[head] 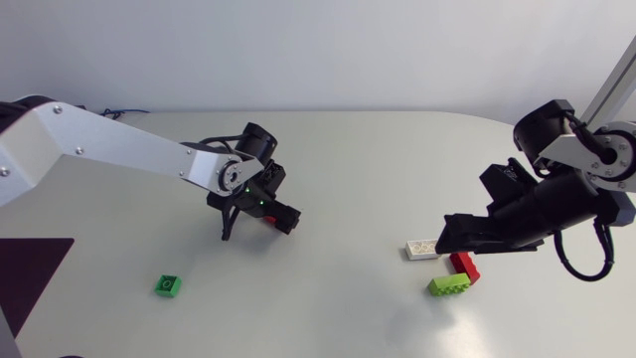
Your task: Sort duplo bricks by size, large to the right and small to the left
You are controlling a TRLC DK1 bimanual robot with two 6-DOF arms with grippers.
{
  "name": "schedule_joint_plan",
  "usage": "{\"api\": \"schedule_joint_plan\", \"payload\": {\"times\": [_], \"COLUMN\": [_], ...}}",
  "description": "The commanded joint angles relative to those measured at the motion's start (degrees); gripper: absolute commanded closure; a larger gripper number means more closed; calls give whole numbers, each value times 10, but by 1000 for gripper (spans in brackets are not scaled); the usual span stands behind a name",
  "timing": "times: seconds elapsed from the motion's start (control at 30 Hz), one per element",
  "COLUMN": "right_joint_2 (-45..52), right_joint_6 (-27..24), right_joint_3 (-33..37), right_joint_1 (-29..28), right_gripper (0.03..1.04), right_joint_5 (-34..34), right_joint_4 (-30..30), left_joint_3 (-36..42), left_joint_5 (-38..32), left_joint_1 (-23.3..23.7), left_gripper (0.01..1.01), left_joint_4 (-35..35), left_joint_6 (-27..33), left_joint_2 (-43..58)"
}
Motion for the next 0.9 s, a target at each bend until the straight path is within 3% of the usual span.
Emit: {"api": "schedule_joint_plan", "payload": {"times": [0.0,0.03,0.1,0.17,0.2,0.53,0.87], "right_joint_2": [-3,-3,-3,-2,-2,-3,-12], "right_joint_6": [6,6,6,6,5,2,1], "right_joint_3": [-15,-16,-18,-19,-20,-24,-22], "right_joint_1": [1,1,0,-1,-2,-3,-10], "right_gripper": [84,85,85,85,85,85,85], "right_joint_5": [1,1,1,1,1,1,1], "right_joint_4": [-9,-9,-9,-9,-9,-9,-14], "left_joint_3": [-14,-13,-13,-15,-19,-55,-13], "left_joint_5": [-9,-9,-9,-9,-8,-8,6], "left_joint_1": [-7,-8,-9,-8,-8,-37,-121], "left_gripper": [49,93,300,662,693,772,770], "left_joint_4": [-6,-7,-12,-12,-10,12,5], "left_joint_6": [-13,-12,-12,-13,-12,9,24], "left_joint_2": [8,9,9,6,1,-34,-82]}}
